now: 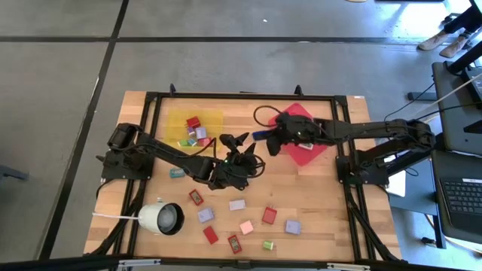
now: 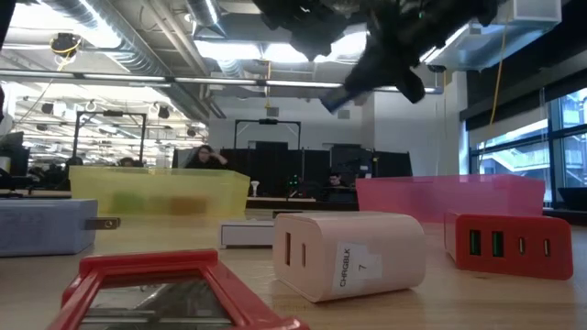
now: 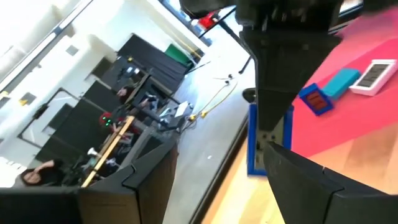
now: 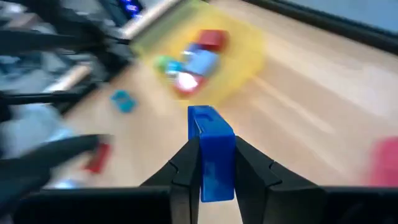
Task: Pick & Place Office items
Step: Put the blue digital clock into the pink bin, then put the top red digital clock into the pink bin
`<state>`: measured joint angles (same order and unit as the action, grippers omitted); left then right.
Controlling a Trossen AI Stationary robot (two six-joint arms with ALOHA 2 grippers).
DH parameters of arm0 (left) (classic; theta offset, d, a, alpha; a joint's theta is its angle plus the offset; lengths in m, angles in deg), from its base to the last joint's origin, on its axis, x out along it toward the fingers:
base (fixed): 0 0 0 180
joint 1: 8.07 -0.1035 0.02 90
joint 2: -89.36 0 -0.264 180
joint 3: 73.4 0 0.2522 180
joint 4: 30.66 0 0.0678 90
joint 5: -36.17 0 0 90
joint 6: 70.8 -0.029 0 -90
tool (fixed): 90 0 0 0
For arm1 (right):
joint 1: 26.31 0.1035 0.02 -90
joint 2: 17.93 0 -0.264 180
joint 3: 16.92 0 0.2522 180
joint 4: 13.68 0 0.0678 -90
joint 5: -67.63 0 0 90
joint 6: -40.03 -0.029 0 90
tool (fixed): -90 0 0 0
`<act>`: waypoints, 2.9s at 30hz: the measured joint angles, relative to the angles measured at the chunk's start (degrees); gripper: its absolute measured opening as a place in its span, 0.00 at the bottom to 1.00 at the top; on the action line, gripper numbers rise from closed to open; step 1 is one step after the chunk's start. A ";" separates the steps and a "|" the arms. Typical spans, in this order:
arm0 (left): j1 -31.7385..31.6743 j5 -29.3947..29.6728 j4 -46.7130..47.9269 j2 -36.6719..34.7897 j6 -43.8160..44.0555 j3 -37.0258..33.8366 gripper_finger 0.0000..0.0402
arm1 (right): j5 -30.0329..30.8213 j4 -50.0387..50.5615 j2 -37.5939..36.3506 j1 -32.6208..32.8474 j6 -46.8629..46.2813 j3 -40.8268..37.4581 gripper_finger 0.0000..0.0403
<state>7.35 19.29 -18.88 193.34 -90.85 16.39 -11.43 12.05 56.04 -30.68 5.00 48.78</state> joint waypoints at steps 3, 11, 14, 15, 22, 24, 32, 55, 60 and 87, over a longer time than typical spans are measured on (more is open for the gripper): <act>0.20 0.57 0.78 0.00 2.35 0.00 0.58 | 1.23 4.84 0.01 -3.51 1.35 -0.02 0.17; 0.28 0.57 6.80 0.00 10.99 0.00 0.58 | 7.97 14.63 0.01 -11.41 4.21 -0.02 0.17; 0.28 0.56 9.79 0.00 14.77 0.00 0.58 | 7.90 18.54 0.01 -14.05 4.41 -0.02 0.17; 0.28 0.52 10.81 0.00 15.99 0.00 0.58 | 7.87 19.98 0.01 -14.65 4.39 -0.02 0.17; 0.28 -2.44 17.43 0.00 24.50 0.00 0.58 | 6.21 21.05 0.25 -15.02 1.87 -3.69 0.17; 0.28 -3.91 18.56 0.00 25.94 0.00 0.58 | 5.97 21.12 0.27 -14.75 1.07 -5.14 0.17; 0.26 -6.24 19.64 0.00 27.02 0.00 0.56 | 5.95 20.67 0.27 -14.66 -0.53 -9.26 0.17; 0.26 -6.36 20.24 0.00 26.91 0.00 0.56 | 2.02 15.94 0.25 -13.05 6.32 -12.50 0.31; 0.26 -7.51 20.28 0.00 26.92 0.00 0.56 | 1.44 15.88 0.25 -13.05 7.22 -12.50 0.43; -0.10 -68.90 68.51 0.04 27.42 -1.80 0.56 | -4.35 19.95 0.16 -13.05 23.96 6.51 0.61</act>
<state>7.25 -49.61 49.63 193.38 -63.43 14.59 -15.78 32.00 56.20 -43.72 28.96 55.29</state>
